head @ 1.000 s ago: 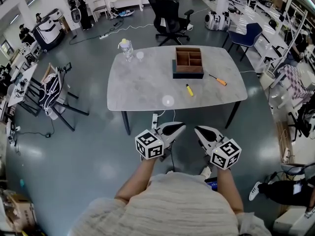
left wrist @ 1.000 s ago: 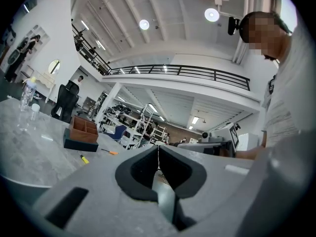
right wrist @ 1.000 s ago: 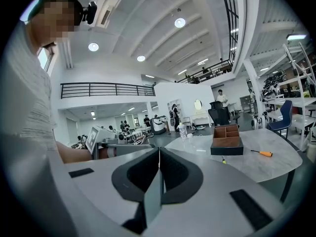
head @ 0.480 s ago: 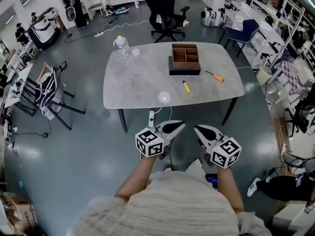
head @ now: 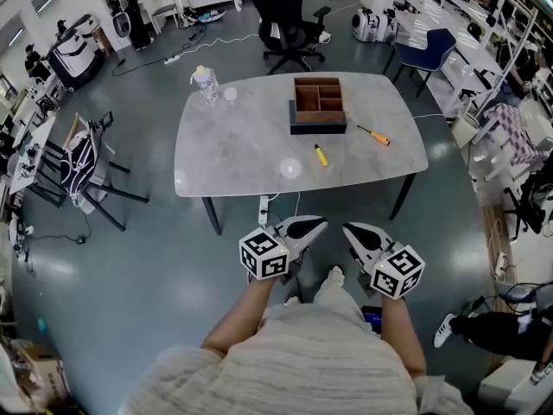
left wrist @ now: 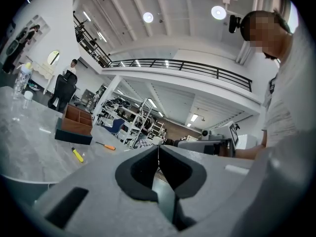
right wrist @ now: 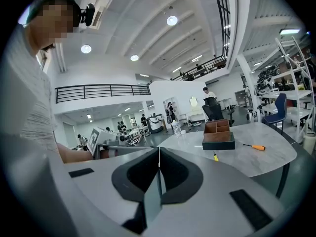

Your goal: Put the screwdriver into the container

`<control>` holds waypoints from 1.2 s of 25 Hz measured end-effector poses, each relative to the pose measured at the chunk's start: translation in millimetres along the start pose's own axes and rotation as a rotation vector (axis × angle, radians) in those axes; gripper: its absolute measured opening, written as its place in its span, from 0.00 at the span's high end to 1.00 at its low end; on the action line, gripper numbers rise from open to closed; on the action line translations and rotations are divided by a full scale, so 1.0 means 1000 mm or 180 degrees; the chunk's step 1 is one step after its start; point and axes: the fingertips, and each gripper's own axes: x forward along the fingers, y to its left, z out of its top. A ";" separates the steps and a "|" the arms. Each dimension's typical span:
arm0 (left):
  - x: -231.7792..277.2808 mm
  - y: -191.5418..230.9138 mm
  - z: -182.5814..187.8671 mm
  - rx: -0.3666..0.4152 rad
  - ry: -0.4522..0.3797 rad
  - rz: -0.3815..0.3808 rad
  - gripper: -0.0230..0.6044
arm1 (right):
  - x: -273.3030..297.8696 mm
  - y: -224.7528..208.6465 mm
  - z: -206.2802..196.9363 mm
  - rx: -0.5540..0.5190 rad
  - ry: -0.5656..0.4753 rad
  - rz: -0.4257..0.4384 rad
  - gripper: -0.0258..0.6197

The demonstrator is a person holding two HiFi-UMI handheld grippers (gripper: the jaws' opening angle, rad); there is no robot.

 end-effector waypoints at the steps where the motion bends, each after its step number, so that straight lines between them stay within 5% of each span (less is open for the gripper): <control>1: 0.006 0.004 0.001 -0.0002 -0.0004 0.0012 0.94 | 0.001 -0.007 0.002 -0.0002 -0.0003 0.0006 0.94; 19: 0.164 0.052 0.050 0.0079 -0.0175 0.0049 0.94 | -0.011 -0.158 0.065 -0.0289 0.0210 0.0112 0.94; 30: 0.180 0.076 0.045 -0.0041 -0.0225 0.0309 0.94 | 0.006 -0.186 0.063 -0.0291 0.0351 0.0387 0.94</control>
